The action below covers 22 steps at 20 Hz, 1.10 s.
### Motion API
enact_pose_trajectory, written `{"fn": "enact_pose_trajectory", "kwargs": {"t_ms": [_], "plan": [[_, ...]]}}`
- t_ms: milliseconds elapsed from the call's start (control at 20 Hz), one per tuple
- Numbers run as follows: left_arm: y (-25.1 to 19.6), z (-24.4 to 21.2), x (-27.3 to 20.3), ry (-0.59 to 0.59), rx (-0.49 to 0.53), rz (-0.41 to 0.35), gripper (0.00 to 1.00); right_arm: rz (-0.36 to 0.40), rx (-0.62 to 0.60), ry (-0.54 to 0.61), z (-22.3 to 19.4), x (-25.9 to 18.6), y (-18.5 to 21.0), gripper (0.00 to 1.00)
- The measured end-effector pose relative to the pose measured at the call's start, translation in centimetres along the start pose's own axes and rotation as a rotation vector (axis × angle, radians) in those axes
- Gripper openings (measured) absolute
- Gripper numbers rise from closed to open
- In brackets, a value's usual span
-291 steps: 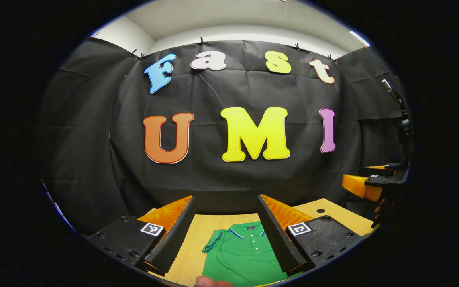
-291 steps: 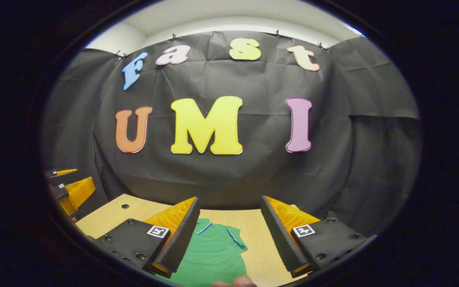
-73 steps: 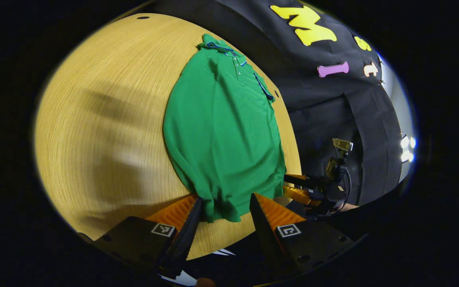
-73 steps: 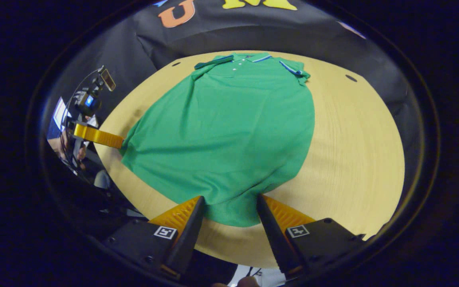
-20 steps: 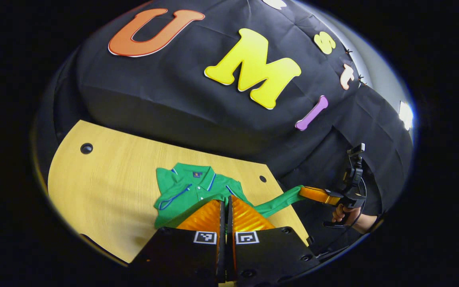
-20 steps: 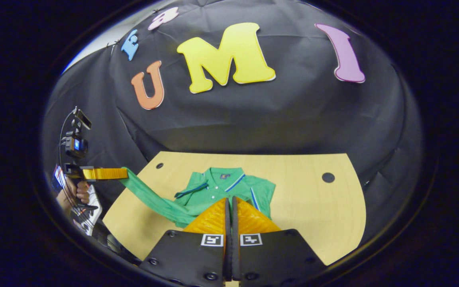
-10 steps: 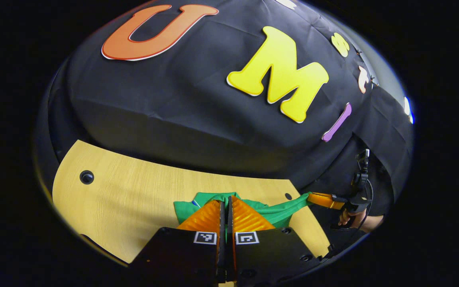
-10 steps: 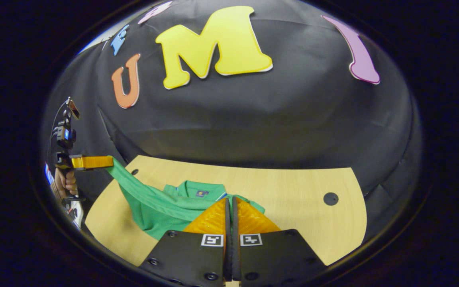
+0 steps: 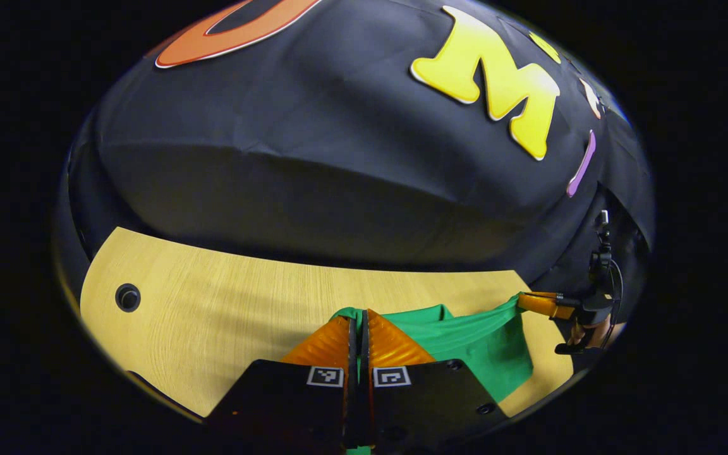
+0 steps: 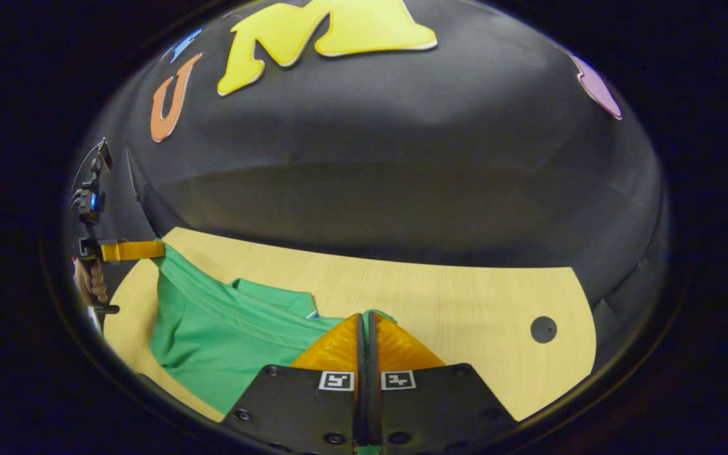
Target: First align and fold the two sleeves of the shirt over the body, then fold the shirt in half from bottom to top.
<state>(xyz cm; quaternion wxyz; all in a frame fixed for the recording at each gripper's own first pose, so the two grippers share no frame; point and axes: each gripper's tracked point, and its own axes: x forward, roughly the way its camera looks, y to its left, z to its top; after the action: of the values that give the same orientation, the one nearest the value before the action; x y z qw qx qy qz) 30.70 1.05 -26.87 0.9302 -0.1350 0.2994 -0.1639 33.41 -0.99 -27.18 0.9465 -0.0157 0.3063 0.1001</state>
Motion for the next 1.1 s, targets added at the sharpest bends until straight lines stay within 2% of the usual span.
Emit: {"fn": "enact_pose_trajectory", "kwargs": {"t_ms": [200,300,500,700,950,1100], "plan": [[2.2,-3.5,1.9,0.088,0.029,0.056,0.04,-0.055,-0.049,0.002,-0.6,2.7,-0.9,0.01],[3.4,-4.3,2.8,0.094,0.025,0.085,0.04,-0.058,-0.065,0.004,-0.8,3.4,-0.8,0.0],[3.9,-5.1,3.7,0.112,0.032,0.09,0.04,-0.065,-0.075,0.004,-1.0,4.0,-0.7,0.01],[3.9,-4.8,4.3,0.078,0.005,0.093,0.05,-0.09,-0.073,0.003,-1.2,4.4,-1.0,0.01],[4.3,-5.8,4.7,0.108,-0.002,0.141,0.16,-0.11,-0.059,0.016,-1.5,4.5,-1.1,0.05],[4.2,-5.7,4.0,0.1,-0.019,0.147,0.34,-0.125,-0.044,0.007,-1.2,4.2,-1.3,0.08]]}}
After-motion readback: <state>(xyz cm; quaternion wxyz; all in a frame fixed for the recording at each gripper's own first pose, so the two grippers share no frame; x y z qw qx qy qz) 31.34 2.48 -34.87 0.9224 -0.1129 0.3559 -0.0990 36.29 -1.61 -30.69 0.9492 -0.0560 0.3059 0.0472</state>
